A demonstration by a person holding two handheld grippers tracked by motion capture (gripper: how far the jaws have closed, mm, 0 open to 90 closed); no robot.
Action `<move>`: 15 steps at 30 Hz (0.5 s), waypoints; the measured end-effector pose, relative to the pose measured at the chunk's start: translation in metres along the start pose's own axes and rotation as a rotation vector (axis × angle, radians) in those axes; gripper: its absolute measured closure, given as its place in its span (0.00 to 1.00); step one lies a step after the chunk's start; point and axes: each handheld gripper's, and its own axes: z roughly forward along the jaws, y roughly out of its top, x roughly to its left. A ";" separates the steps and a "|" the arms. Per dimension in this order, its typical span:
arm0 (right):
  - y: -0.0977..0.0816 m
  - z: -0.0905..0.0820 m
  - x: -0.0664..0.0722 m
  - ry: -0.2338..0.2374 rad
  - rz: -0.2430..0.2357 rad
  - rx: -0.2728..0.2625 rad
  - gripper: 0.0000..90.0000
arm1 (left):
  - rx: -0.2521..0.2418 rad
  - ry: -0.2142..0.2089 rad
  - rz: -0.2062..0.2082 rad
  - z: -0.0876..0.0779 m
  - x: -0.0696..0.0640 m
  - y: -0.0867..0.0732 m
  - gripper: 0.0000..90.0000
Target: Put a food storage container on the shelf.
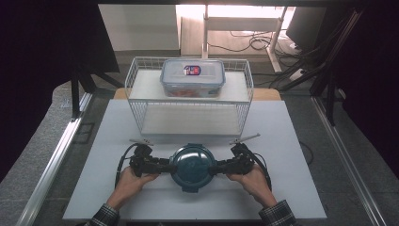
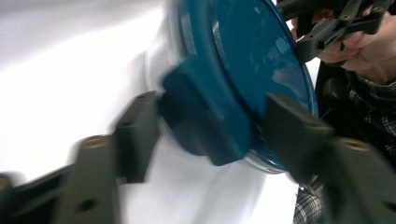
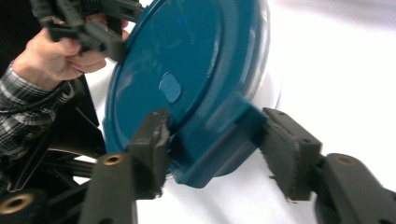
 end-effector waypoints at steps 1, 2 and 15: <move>-0.001 -0.001 0.000 0.011 0.000 -0.014 0.54 | -0.010 -0.015 -0.002 -0.003 0.000 -0.001 0.52; -0.001 -0.003 0.003 0.011 -0.004 -0.027 0.55 | -0.007 -0.010 0.002 -0.004 -0.001 -0.002 0.54; -0.017 -0.007 0.014 -0.011 0.082 -0.083 0.59 | -0.073 0.082 0.049 -0.011 -0.030 -0.021 0.58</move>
